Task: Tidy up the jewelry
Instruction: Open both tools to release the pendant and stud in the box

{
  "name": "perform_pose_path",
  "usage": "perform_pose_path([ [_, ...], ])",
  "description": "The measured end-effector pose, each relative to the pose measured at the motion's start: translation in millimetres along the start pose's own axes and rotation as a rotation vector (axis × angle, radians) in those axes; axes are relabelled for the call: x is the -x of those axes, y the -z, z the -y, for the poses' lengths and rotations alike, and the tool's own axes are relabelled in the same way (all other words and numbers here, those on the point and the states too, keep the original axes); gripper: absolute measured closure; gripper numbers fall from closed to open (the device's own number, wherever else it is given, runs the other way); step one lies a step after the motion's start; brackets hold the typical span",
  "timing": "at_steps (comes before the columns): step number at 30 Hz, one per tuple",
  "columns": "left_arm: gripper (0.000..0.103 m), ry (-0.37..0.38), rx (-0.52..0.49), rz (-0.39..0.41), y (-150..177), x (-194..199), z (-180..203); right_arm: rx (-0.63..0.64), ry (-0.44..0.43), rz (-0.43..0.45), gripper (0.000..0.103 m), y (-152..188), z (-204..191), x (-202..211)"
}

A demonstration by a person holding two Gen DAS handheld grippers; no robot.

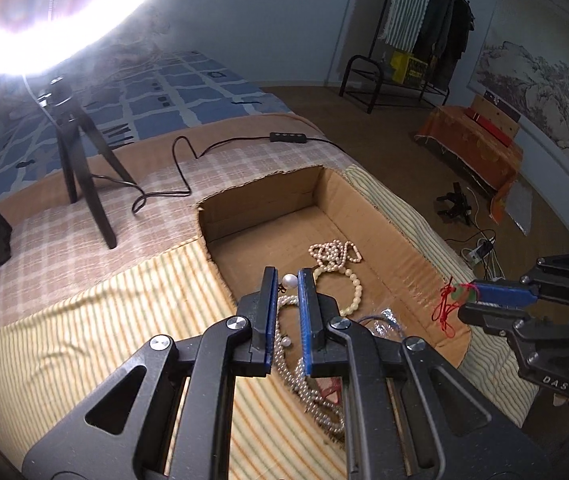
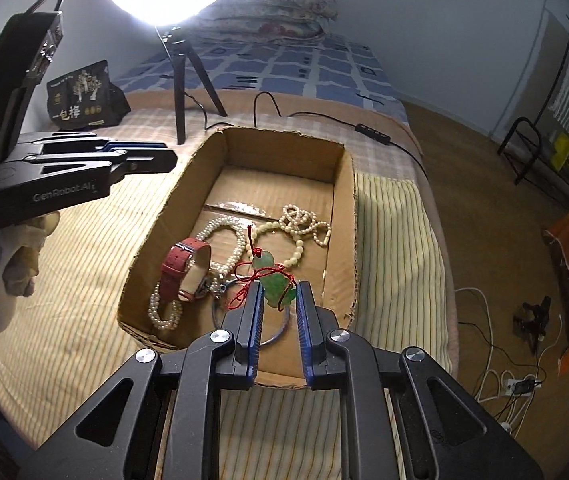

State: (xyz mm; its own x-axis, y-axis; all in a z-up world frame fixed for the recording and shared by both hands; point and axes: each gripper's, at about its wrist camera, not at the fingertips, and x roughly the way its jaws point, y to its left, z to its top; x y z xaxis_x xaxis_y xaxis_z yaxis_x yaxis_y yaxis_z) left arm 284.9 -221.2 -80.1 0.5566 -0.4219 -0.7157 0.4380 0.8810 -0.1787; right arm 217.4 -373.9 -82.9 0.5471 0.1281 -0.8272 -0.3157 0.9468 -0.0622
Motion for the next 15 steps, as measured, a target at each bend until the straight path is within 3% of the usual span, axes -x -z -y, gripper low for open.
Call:
perform_pose_path([
  [15,0.095,-0.002,-0.021,-0.010,-8,-17,8,-0.027,-0.027,-0.006,0.088,-1,8,-8],
])
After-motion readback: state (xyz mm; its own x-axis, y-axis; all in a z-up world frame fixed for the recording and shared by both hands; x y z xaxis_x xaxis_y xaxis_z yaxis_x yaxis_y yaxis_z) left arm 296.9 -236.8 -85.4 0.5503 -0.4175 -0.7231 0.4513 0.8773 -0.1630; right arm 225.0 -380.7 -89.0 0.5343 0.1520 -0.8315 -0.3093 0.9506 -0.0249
